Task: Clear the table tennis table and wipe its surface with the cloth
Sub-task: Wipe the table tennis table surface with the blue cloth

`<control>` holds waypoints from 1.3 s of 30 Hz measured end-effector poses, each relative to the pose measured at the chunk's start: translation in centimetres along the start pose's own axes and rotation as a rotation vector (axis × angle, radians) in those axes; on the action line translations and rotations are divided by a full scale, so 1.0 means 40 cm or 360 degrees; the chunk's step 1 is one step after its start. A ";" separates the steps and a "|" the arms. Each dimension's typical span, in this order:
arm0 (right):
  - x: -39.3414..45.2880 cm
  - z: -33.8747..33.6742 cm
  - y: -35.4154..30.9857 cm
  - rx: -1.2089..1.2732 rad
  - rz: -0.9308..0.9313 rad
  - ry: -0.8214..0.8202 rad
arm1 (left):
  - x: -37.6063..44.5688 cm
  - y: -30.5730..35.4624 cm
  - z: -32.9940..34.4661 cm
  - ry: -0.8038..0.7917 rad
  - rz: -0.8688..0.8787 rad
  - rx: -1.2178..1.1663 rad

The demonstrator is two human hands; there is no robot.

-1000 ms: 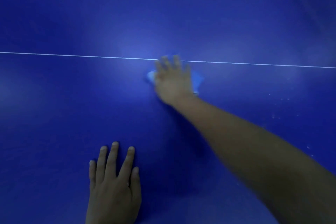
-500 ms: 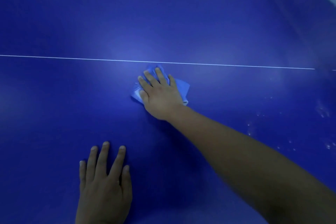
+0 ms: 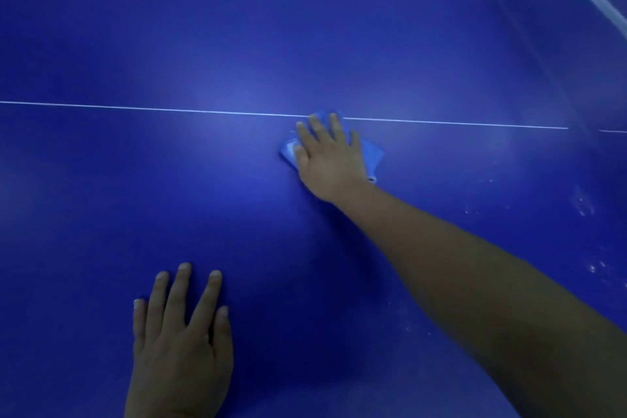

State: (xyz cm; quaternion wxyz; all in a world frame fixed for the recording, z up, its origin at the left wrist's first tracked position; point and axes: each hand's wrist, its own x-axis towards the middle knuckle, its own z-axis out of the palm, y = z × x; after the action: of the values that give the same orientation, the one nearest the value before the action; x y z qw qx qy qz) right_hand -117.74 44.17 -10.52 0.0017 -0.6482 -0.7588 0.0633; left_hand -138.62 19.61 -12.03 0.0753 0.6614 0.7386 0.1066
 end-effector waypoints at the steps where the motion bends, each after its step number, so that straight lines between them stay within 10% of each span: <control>1: 0.003 -0.008 0.006 -0.0048 -0.0125 -0.0086 | 0.000 0.001 -0.001 -0.0009 -0.0003 0.0004; 9: -0.039 -0.062 0.443 0.0036 0.0676 0.0021 | -0.004 0.009 -0.016 -0.0082 -0.0045 -0.0024; 17: -0.498 0.021 0.299 -0.0293 -0.1077 -0.0134 | -0.009 0.017 -0.025 -0.0090 -0.0049 -0.0054; 22: -0.223 -0.041 0.393 -0.0041 0.0426 0.0083 | -0.014 0.018 -0.025 -0.0090 -0.0054 -0.0062; 24: -0.206 -0.040 0.333 0.0011 0.0536 0.0072 | -0.014 0.019 -0.024 -0.0099 -0.0052 -0.0062; 32: -0.616 0.044 0.138 -0.0208 -0.1367 -0.0118 | -0.014 0.015 -0.019 -0.0081 -0.0051 -0.0080; 39: -0.376 -0.001 0.296 -0.0094 0.0075 0.0082 | -0.016 0.014 -0.019 -0.0118 -0.0070 -0.0099</control>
State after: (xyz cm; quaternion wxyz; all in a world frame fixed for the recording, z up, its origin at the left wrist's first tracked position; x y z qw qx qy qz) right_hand -103.67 31.17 -10.44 0.0006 -0.6671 -0.7446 0.0244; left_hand -138.21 18.97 -11.16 0.1255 0.6459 0.7460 0.1032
